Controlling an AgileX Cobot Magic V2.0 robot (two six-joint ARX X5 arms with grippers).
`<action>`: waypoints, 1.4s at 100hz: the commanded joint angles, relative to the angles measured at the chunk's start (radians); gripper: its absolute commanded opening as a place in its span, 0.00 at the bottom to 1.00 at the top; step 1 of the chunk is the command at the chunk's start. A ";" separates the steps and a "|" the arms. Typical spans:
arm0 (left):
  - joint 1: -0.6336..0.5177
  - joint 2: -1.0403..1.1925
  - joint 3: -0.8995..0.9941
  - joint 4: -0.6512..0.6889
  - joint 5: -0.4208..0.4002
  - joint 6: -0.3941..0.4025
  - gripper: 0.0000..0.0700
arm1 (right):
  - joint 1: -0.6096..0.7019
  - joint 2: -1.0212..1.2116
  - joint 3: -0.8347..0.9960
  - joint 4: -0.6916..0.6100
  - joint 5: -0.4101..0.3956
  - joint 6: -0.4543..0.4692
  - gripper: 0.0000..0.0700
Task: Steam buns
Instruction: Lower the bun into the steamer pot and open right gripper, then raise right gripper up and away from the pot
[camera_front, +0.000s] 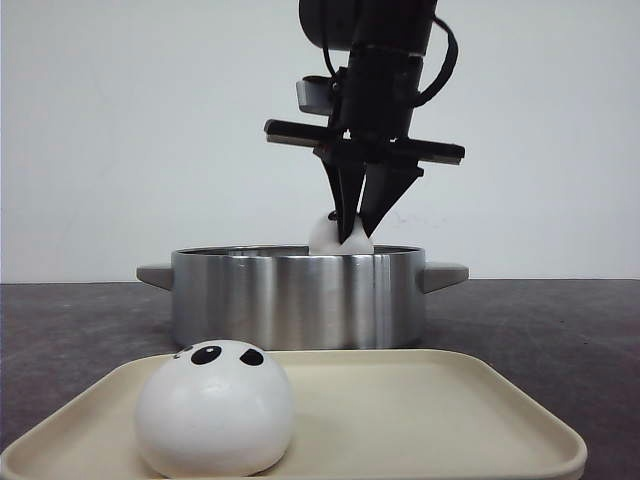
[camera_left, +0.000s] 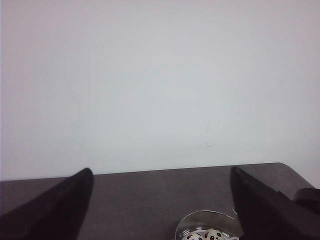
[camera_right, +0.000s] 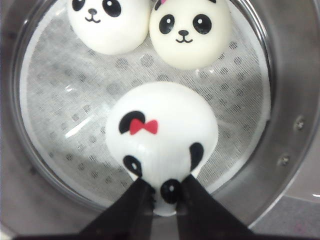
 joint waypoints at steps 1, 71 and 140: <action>-0.006 0.009 0.027 -0.055 -0.002 0.005 0.73 | 0.002 0.039 0.025 0.001 -0.003 0.031 0.00; -0.006 0.009 0.026 -0.055 0.002 0.005 0.73 | -0.008 0.091 0.025 -0.029 -0.045 0.080 0.29; -0.006 0.009 0.026 -0.055 0.005 -0.022 0.73 | -0.010 0.087 0.030 -0.011 -0.043 0.109 0.67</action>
